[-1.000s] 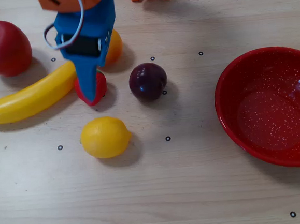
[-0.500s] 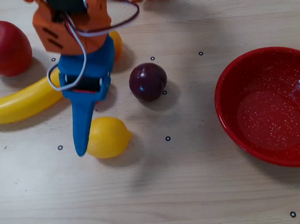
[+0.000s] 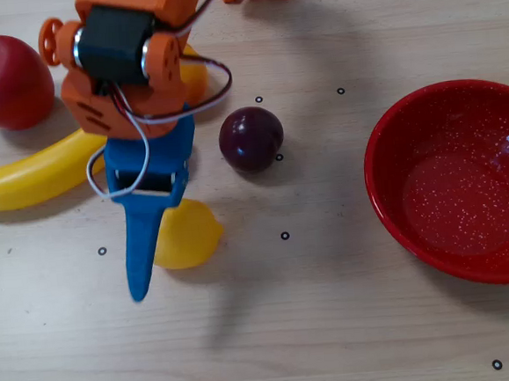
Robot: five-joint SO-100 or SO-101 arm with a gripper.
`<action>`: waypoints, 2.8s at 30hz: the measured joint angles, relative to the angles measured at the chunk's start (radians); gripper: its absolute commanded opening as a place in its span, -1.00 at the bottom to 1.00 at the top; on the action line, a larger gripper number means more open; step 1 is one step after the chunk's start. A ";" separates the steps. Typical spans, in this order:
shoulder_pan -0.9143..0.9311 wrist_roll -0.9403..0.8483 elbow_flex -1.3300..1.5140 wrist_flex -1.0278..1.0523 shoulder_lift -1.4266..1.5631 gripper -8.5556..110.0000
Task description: Put the lemon in the red bowl.
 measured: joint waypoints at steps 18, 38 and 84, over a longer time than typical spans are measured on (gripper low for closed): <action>0.074 0.017 -0.101 0.021 -0.138 0.27; 0.066 0.021 -0.163 0.064 -0.144 0.27; 0.020 0.060 -0.206 0.037 -0.221 0.24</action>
